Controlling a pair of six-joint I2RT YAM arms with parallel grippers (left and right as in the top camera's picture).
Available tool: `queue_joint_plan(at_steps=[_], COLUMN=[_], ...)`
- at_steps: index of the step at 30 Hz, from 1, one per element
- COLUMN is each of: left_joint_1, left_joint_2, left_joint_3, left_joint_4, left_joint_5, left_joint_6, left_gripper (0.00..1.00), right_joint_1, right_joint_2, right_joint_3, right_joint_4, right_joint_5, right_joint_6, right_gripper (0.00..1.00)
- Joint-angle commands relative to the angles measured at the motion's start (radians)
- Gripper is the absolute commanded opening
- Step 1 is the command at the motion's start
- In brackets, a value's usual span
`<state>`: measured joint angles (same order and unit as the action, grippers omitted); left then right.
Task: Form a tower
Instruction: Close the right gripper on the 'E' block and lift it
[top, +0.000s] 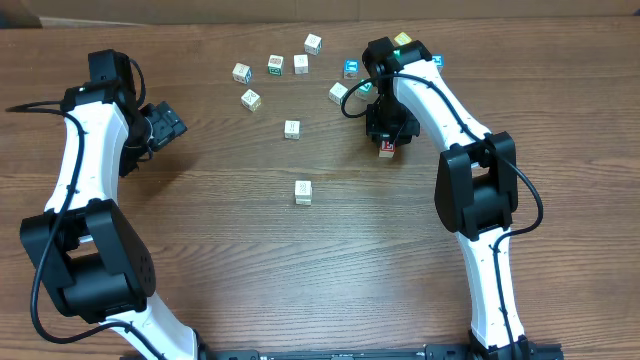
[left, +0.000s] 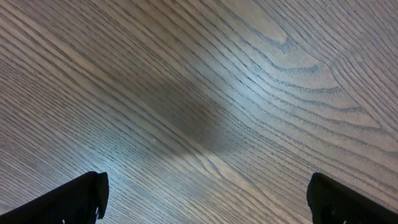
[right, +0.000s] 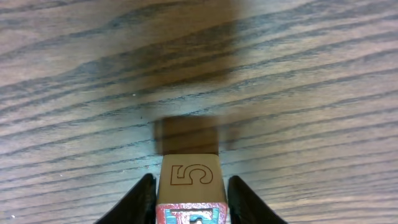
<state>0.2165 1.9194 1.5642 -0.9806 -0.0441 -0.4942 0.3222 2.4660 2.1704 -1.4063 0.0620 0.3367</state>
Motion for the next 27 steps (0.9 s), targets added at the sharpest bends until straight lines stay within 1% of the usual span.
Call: queue_joint_plan(at_steps=[1, 3, 4, 5, 7, 8, 10, 15, 18, 23, 27], left_joint_1=[-0.003, -0.003, -0.003, -0.003, -0.003, -0.003, -0.003, -0.003, -0.003, -0.003, -0.003], left_joint_2=[0.005, 0.005, 0.005, 0.005, 0.005, 0.005, 0.005, 0.005, 0.005, 0.005, 0.005], left_joint_3=[0.008, 0.008, 0.008, 0.008, 0.008, 0.008, 0.008, 0.008, 0.008, 0.008, 0.008], left_joint_4=[-0.002, -0.002, -0.002, -0.002, -0.002, -0.002, -0.002, -0.002, -0.002, -0.002, -0.002], left_joint_5=[0.0, 0.0, 0.0, 0.0, 0.0, 0.0, 0.0, 0.0, 0.0, 0.0, 0.0], left_joint_6=[0.011, 0.011, 0.011, 0.011, 0.011, 0.011, 0.011, 0.011, 0.011, 0.011, 0.011], left_gripper=[1.0, 1.0, 1.0, 1.0, 1.0, 1.0, 1.0, 1.0, 0.99, 0.99, 1.0], right_joint_1=[-0.003, -0.003, -0.003, -0.003, -0.003, -0.003, -0.004, -0.002, 0.011, 0.041, 0.071], right_joint_2=[0.005, 0.005, 0.005, 0.005, 0.005, 0.004, 0.003, -0.034, -0.062, -0.07, -0.068], right_joint_3=[-0.004, -0.004, -0.004, -0.004, -0.002, 0.006, 0.04, 0.221, 0.299, 0.32, 0.262], right_joint_4=[0.002, 0.002, 0.002, -0.001, -0.009, -0.022, -0.067, -0.225, -0.277, -0.278, -0.222], right_joint_5=[0.015, 0.015, 0.014, 0.011, 0.012, 0.012, 0.012, 0.006, -0.043, -0.082, -0.082], right_joint_6=[0.0, 0.0, 0.0, 0.0, 0.0, 0.0, 0.001, 0.005, 0.005, 0.005, 0.031], right_gripper=[0.42, 0.4, 0.33, 0.29, 0.27, 0.23, 0.19, 0.19, 0.19, 0.19, 0.19])
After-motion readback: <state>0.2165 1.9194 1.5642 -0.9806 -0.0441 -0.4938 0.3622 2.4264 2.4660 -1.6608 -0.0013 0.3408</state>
